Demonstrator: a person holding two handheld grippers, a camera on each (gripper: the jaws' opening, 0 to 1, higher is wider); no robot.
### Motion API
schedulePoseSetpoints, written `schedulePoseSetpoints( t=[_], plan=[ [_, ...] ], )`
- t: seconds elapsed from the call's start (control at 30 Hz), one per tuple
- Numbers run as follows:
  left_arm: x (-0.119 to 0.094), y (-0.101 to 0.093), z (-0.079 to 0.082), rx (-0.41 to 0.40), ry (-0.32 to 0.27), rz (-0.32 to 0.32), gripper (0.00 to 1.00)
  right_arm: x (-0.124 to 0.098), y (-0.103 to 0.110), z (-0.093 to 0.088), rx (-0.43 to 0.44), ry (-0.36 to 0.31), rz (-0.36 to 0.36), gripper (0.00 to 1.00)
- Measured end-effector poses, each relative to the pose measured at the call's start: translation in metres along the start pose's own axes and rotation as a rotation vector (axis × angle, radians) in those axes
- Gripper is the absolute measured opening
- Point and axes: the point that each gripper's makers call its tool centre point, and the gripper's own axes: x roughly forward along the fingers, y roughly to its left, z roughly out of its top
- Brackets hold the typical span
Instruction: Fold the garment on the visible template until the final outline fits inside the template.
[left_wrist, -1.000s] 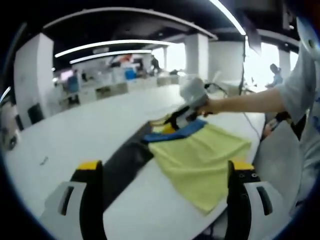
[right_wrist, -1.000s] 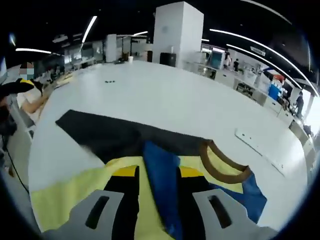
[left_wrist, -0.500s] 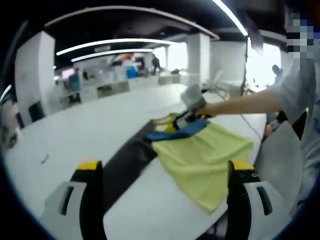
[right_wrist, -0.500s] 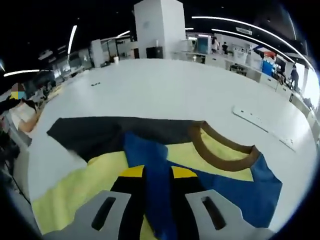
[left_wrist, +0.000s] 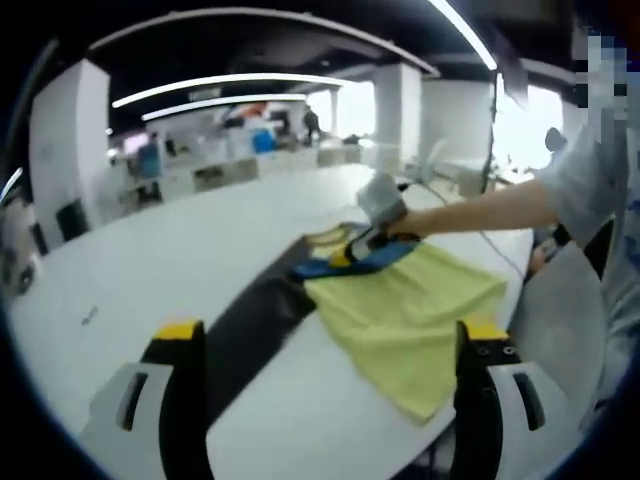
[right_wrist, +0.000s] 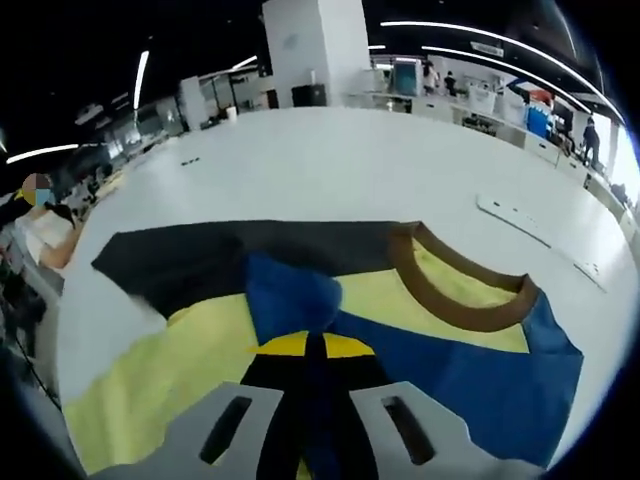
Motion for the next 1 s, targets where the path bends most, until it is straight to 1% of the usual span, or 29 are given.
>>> schedulePoseSetpoints(
  t=[0.17, 0.3, 0.47, 0.53, 0.6, 0.63, 0.77, 0.9, 1.0],
  plan=[
    [0.001, -0.001, 0.001, 0.004, 0.0, -0.002, 1.0, -0.006, 0.014, 0.005, -0.024, -0.015, 0.031, 0.02],
    [0.002, 0.0, 0.001, 0.003, -0.001, 0.0, 1.0, -0.006, 0.026, 0.008, -0.081, -0.02, 0.059, 0.02],
    [0.0, -0.001, 0.001, 0.005, -0.004, 0.0, 1.0, -0.007, 0.044, 0.002, -0.126, -0.005, 0.09, 0.02],
    [-0.001, 0.0, 0.0, -0.002, -0.007, 0.001, 1.0, -0.009, 0.055, -0.003, -0.148, 0.004, 0.112, 0.02],
    [-0.001, 0.0, -0.001, -0.002, -0.008, 0.002, 1.0, -0.007, 0.057, -0.006, -0.176, 0.021, 0.116, 0.02],
    [-0.002, 0.0, -0.001, -0.002, -0.006, 0.003, 1.0, -0.009, 0.062, -0.008, -0.199, 0.026, 0.124, 0.02],
    [-0.002, -0.001, -0.001, -0.006, -0.009, 0.002, 1.0, -0.009, 0.069, -0.014, -0.214, 0.04, 0.143, 0.02],
    [-0.002, -0.001, -0.001, -0.004, -0.013, 0.002, 1.0, -0.009, 0.075, -0.021, -0.267, 0.058, 0.159, 0.02],
    [-0.002, -0.001, 0.0, -0.003, -0.014, 0.002, 1.0, -0.011, 0.08, -0.021, -0.277, 0.053, 0.165, 0.02]
  ],
)
